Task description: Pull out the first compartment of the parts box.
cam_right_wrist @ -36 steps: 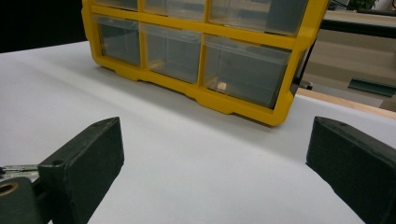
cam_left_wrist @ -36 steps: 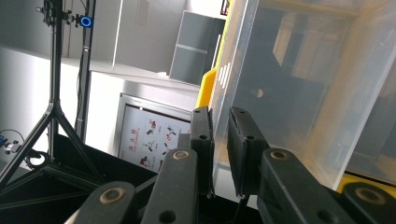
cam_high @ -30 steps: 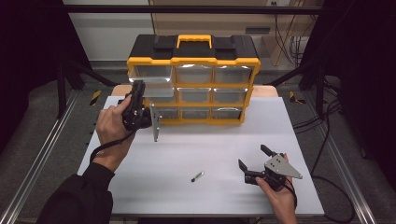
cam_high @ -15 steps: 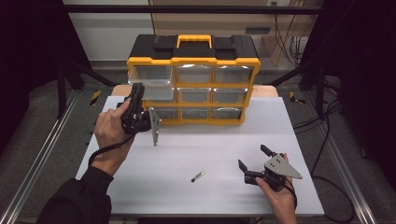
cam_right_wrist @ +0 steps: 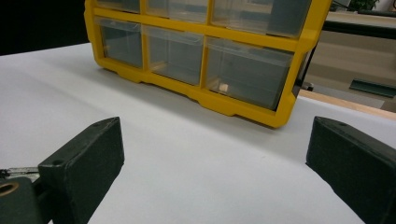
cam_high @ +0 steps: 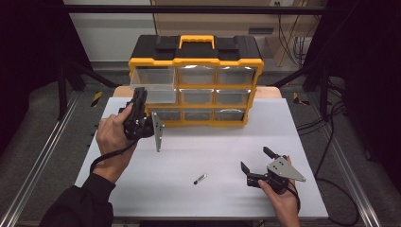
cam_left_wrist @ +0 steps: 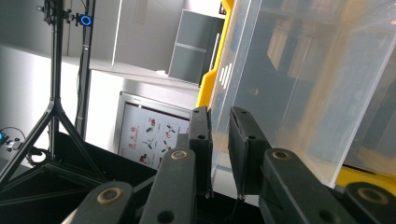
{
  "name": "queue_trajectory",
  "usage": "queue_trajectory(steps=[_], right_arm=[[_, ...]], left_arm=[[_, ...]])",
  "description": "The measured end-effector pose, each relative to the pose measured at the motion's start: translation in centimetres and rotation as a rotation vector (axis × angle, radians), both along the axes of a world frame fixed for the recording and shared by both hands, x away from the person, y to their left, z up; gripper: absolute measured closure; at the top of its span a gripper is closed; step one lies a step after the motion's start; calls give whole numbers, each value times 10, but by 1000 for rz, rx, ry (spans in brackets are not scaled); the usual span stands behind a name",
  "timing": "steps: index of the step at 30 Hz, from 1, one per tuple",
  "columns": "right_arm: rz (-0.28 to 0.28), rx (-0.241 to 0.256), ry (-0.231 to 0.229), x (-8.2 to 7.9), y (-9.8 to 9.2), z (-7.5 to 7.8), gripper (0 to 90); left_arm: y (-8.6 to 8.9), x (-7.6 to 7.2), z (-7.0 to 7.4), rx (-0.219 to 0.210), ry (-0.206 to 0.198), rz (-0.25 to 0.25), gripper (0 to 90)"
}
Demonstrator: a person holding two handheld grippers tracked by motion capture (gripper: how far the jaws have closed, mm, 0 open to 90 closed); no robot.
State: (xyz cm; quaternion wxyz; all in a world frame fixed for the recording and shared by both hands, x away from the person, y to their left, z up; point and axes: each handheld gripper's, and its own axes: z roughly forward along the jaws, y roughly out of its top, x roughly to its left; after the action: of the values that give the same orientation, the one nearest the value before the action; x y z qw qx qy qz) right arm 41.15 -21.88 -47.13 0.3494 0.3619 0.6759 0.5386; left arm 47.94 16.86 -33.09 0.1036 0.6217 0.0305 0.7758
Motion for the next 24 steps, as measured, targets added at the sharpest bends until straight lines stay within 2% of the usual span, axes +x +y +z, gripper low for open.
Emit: queue_trajectory(steps=[6,24], right_arm=[[1,-1,-1,0,1,0,43],[13,-3,-2,-2,3,1,43]], left_arm=[[2,-5,-1,-4,5,0,789],[0,-13,-1,18,4,-2,786]])
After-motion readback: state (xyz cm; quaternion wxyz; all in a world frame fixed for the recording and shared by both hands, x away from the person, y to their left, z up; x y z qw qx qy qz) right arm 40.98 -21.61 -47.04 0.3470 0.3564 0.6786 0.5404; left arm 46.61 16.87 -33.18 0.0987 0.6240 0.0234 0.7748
